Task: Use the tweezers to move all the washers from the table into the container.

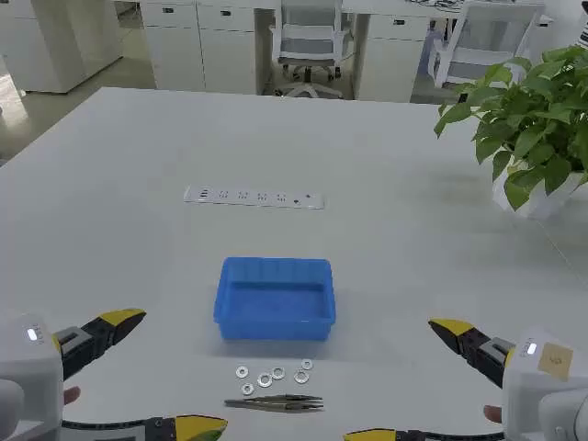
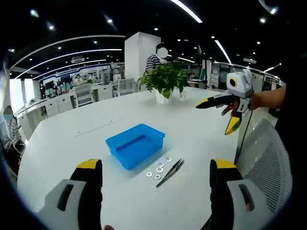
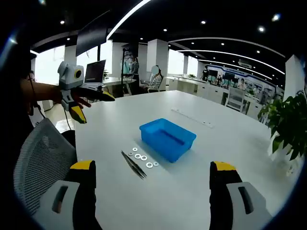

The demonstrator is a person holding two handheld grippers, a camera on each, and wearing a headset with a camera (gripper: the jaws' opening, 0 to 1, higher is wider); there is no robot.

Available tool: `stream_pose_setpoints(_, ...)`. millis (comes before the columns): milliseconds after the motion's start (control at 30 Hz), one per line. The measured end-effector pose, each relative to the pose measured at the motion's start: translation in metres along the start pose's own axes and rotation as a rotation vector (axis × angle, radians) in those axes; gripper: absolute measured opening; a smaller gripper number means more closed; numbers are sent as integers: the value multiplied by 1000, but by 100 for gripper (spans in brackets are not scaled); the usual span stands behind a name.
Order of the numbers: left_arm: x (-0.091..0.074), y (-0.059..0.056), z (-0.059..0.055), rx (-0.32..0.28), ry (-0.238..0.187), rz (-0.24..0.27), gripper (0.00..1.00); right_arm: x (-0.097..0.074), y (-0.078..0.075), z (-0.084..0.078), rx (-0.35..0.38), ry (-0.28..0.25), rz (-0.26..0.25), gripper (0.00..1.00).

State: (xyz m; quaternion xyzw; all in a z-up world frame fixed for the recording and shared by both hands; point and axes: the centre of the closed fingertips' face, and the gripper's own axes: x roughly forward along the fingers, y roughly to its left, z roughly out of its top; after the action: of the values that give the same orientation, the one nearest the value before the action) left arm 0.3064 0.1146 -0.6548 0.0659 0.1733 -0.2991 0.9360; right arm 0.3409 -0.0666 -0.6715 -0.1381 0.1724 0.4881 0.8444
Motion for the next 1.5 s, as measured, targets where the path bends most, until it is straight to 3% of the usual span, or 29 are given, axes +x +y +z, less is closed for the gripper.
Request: stream_pose_setpoints(1500,-2,0,5,1,-19,-1,99,0,-1,2,-18,-5,-2,100)
